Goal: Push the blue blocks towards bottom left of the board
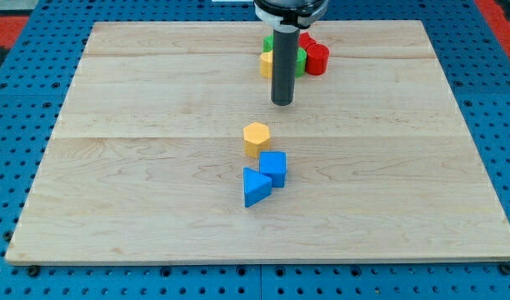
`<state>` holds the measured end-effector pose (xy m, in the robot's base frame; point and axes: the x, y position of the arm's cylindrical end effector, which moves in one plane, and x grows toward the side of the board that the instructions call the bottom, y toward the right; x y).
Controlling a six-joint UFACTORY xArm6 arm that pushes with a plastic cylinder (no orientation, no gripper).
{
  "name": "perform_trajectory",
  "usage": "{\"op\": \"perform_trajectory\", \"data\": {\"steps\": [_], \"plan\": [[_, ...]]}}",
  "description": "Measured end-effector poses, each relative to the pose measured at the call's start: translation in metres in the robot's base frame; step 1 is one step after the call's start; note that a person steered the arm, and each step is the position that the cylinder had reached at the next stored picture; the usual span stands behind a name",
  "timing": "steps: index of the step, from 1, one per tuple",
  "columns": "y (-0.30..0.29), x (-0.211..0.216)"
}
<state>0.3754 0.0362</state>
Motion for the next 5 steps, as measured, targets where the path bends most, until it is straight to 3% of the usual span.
{"op": "perform_trajectory", "data": {"steps": [4,5], "plan": [[0.028,0.048],[0.005,0.084]]}}
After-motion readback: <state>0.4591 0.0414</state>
